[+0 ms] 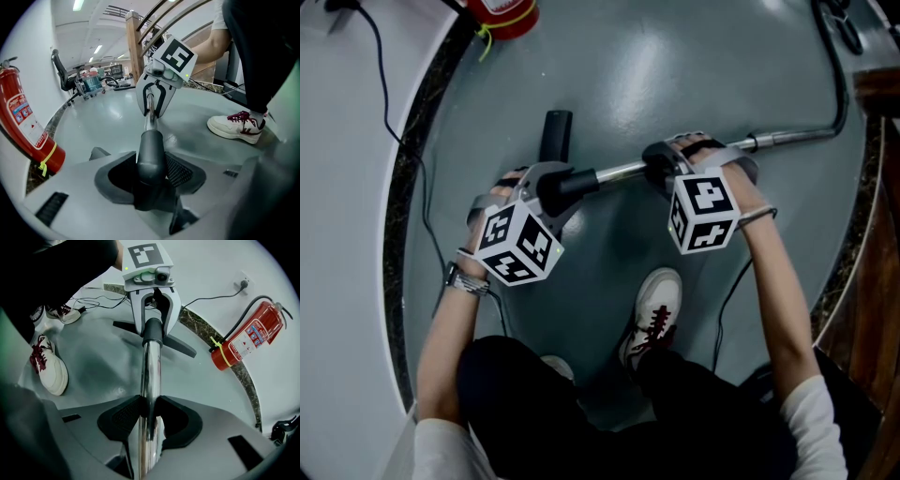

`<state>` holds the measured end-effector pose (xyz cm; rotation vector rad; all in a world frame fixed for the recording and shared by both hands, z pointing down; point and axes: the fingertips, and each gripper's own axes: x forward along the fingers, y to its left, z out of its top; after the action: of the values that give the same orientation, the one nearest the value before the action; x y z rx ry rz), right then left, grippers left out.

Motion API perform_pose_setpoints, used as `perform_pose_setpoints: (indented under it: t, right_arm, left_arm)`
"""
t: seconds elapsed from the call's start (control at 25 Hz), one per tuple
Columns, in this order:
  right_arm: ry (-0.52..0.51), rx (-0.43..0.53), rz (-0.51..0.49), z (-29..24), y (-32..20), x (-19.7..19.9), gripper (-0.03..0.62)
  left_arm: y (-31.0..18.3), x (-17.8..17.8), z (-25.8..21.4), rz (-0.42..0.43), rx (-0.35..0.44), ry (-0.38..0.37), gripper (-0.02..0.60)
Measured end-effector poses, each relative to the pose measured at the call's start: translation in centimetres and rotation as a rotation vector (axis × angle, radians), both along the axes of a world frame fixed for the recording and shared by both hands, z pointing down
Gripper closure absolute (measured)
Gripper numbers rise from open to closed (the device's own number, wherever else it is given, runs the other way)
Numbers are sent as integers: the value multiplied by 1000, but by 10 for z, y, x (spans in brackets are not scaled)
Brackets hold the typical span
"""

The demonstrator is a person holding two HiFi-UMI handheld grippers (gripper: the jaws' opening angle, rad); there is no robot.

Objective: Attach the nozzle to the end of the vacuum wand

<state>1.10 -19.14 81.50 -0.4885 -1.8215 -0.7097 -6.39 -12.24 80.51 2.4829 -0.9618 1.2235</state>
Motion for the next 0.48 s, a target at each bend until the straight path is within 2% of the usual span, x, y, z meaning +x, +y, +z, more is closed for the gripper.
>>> perform_pose_setpoints:
  t: [0.2, 0.48]
  right_arm:
    - [-26, -1, 5, -7, -1, -2, 445]
    - [-20, 25, -17, -5, 1, -2, 445]
  left_arm:
    - [-1, 0, 2, -53, -44, 109, 390]
    - [-1, 1, -4, -62, -102, 164, 391]
